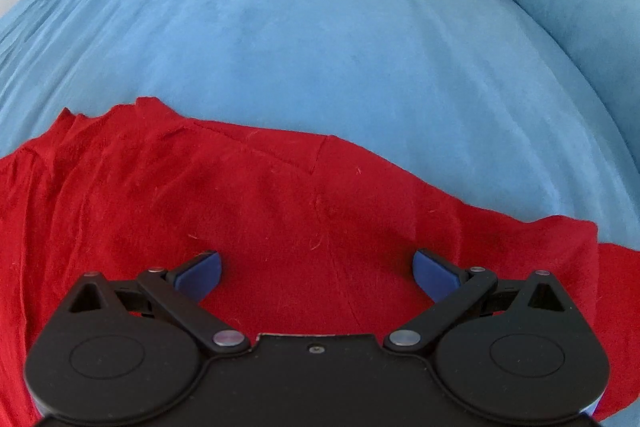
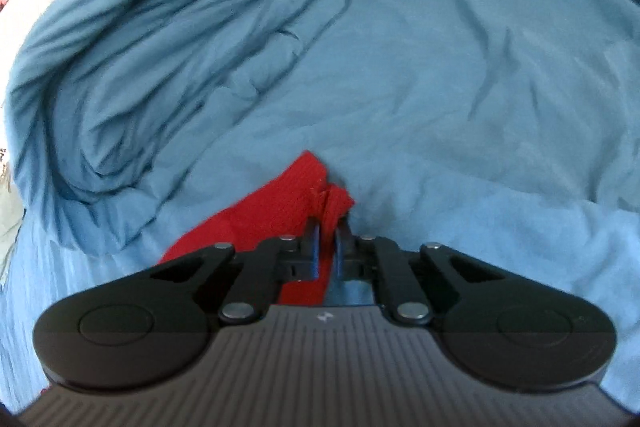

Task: Fold small clothes
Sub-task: 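Grasp a sleeve cuff with the right gripper and fold it across the body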

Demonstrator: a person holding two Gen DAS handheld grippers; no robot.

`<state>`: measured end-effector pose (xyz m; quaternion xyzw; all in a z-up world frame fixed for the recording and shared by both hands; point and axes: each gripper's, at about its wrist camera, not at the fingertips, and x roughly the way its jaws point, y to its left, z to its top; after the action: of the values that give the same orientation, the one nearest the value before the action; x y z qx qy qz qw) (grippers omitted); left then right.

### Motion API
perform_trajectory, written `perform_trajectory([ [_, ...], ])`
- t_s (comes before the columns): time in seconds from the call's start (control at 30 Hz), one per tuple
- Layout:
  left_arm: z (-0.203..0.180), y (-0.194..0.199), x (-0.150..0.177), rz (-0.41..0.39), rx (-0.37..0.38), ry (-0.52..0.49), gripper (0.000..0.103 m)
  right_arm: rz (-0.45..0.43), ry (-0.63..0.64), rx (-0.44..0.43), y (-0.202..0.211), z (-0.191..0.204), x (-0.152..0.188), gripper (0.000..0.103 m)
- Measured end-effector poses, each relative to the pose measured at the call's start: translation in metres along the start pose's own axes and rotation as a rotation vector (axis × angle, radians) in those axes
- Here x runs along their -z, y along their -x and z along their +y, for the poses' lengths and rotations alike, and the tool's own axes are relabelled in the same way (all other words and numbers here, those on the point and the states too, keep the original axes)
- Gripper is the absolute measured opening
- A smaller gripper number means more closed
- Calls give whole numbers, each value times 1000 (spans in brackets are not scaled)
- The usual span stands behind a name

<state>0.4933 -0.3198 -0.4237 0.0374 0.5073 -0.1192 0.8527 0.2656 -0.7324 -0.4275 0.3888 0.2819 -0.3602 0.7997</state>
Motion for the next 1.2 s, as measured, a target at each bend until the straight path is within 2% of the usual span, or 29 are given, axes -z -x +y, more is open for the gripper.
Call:
perform_trajectory([
  [0.13,21,18,-6,-4,57,31,103,-33,70,-97,28,38,3,22],
  [0.33,83,69,-22,-63,95,80,103,-32,207,-325,70,149,34,22],
  [0.47,147,106,-30,-118,99,117,103,23,310,-494,92,243,88,22],
  [0.57,198,130,-28,-140,103,156,103,90,356,-610,106,310,147,22],
  [0.7,278,155,-13,-159,66,200,103,183,421,-718,121,385,235,22],
  [0.77,315,163,-1,-160,46,222,103,231,458,-757,126,417,287,22],
  [0.9,375,167,26,-147,8,263,103,321,534,-809,123,453,373,22],
  [0.97,393,163,39,-137,-1,281,103,353,586,-819,121,466,412,22],
  [1.07,412,159,59,-122,-3,313,103,385,656,-805,107,478,448,22],
  [1.2,428,156,75,-107,9,347,103,408,719,-775,96,468,479,22],
])
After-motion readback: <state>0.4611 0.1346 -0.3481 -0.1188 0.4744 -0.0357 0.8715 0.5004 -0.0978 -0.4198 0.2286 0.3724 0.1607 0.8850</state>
